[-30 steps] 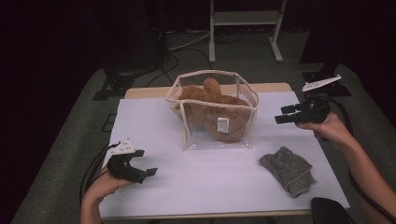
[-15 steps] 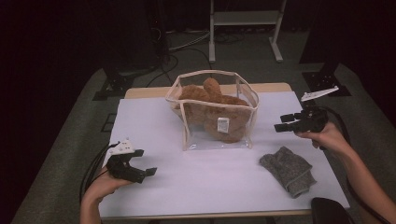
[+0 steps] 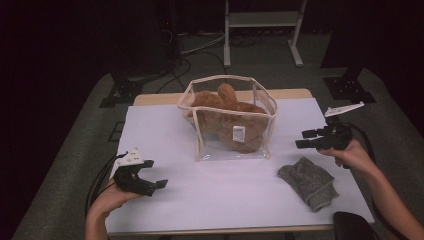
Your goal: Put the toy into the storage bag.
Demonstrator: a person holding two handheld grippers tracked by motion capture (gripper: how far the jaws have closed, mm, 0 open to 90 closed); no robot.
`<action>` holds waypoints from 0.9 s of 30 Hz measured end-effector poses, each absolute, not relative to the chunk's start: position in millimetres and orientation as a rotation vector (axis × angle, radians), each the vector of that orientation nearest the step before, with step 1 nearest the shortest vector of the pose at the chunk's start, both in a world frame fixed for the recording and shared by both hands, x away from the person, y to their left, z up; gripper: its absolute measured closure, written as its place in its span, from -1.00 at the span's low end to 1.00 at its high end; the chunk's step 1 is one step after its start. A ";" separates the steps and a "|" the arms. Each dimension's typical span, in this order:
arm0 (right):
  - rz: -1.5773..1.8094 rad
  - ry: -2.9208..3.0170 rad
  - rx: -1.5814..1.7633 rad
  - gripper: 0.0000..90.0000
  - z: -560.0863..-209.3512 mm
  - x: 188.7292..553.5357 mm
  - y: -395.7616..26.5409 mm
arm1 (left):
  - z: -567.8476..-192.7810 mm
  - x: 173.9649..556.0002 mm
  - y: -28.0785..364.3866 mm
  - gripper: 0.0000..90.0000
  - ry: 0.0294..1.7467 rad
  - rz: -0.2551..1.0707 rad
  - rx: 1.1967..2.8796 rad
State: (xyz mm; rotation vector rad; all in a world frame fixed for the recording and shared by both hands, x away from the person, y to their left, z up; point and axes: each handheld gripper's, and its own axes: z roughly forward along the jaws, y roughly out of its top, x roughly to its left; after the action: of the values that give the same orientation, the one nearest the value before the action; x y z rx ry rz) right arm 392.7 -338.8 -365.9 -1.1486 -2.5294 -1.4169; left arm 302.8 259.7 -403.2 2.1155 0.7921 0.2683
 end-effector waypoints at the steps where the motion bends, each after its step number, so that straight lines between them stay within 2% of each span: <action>1: -1.421 -2.524 -1.152 -0.43 -367.9 391.1 -339.9 | -403.2 302.8 259.7 -0.85 0.791 0.269 2.116; 27: -1.445 -2.426 -1.214 -0.43 -412.3 368.7 -354.6 | -402.8 303.0 256.7 -0.85 0.788 0.268 2.128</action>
State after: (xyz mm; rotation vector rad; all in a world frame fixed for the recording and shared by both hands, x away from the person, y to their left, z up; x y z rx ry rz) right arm 368.7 -354.6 -412.3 -1.2136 -2.4264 -1.4450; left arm 303.0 256.7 -402.8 2.1279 0.7877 0.2678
